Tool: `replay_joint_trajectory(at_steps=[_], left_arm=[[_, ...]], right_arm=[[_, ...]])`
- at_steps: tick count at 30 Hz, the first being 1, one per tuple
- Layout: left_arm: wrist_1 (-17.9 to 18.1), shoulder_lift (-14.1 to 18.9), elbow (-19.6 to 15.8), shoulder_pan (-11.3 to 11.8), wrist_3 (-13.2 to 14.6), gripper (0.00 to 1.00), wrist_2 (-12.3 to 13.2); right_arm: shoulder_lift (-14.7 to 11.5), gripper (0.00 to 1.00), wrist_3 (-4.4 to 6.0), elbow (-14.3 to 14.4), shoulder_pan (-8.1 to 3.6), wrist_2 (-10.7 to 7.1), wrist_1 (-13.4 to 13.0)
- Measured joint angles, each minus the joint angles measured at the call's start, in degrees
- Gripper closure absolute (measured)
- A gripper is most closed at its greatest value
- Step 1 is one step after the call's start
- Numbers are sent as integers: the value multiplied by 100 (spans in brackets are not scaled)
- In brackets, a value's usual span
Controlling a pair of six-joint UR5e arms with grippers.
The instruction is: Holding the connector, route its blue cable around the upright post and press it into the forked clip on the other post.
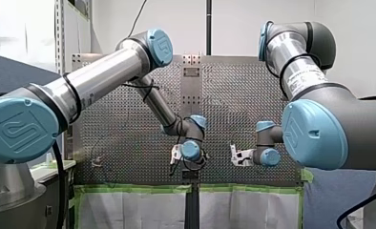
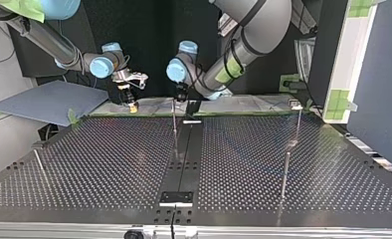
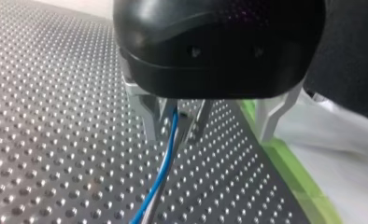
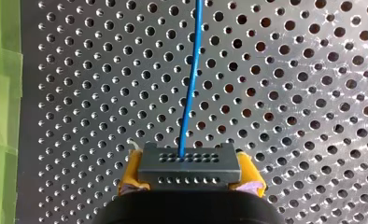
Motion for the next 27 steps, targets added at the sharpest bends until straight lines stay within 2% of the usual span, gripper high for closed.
replay_joint_trajectory(at_steps=[8, 16, 27], left_arm=[[-109, 43, -5, -111, 0, 0, -67], [-149, 234, -100, -128, -17, 0, -79], [-269, 264, -241, -142, -23, 0, -70]], right_arm=[[0, 100, -10, 1, 1, 0, 12], [7, 100, -11, 1, 1, 0, 13], [8, 100, -12, 0, -8, 0, 36]])
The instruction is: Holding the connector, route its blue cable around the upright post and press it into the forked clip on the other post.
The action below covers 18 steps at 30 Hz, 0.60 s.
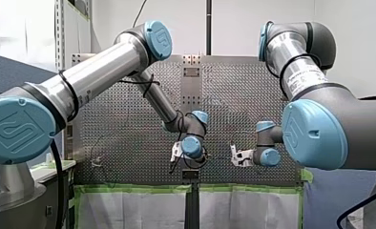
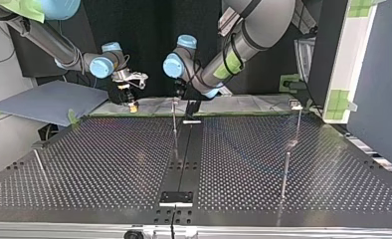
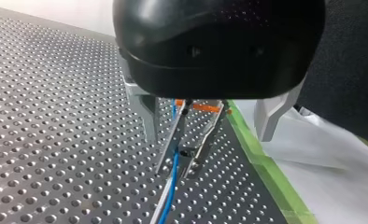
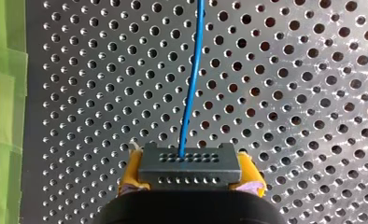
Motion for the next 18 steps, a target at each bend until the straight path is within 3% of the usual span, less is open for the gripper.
replay_joint_trajectory(at_steps=[18], left_arm=[[-42, 2, -36, -22, 0, 0, -168]], right_arm=[[9, 100, -8, 1, -1, 0, 11]])
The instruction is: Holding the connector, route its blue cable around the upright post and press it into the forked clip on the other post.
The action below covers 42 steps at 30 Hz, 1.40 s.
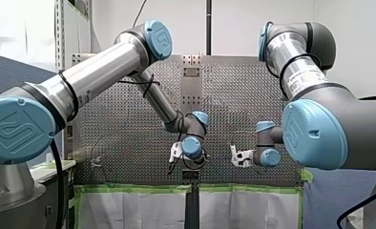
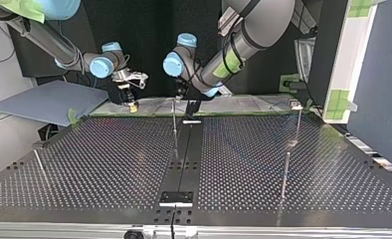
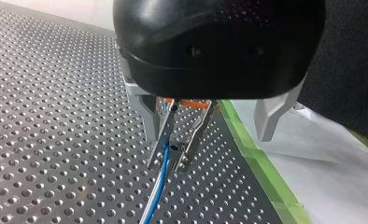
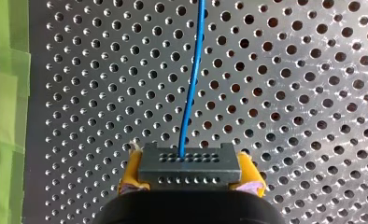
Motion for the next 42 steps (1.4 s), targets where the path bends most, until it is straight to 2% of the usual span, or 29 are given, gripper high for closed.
replay_joint_trajectory(at_steps=[10, 19, 32, 42], left_arm=[[-51, 28, -13, -37, -2, 0, -25], [212, 390, -370, -128, -69, 0, -32], [826, 1007, -990, -229, -635, 0, -182], [1270, 1453, -1433, -133, -1022, 0, -291]], right_arm=[[1, 100, -4, 0, 0, 0, 3], [6, 100, -16, 1, -2, 4, 18], [14, 100, -16, -1, -2, 0, 38], [17, 100, -26, -1, -2, 1, 67]])
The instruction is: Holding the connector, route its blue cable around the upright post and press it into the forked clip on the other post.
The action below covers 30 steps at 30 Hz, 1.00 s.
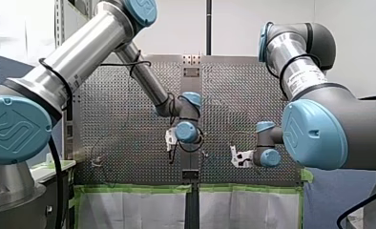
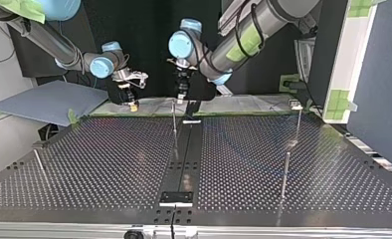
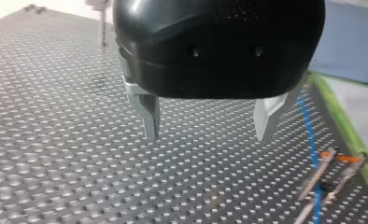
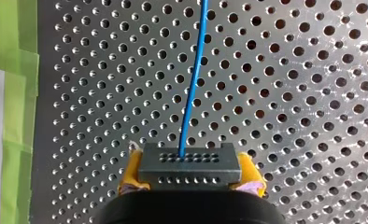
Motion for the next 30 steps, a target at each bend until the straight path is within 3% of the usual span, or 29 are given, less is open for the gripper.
replay_joint_trajectory(at_steps=[5, 13, 20, 30], left_arm=[[226, 271, -273, 11, -61, 0, -8], [153, 664, -664, 6, -183, 0, 1], [400, 1021, -1022, 23, -427, 0, 77], [521, 1442, -1442, 5, -519, 0, 48]], right_arm=[[2, 100, 1, 0, -2, 6, 7], [1, 100, 3, 0, -11, 2, 20], [2, 100, 10, 0, -22, 5, 26], [3, 100, 10, 1, -46, 7, 44]])
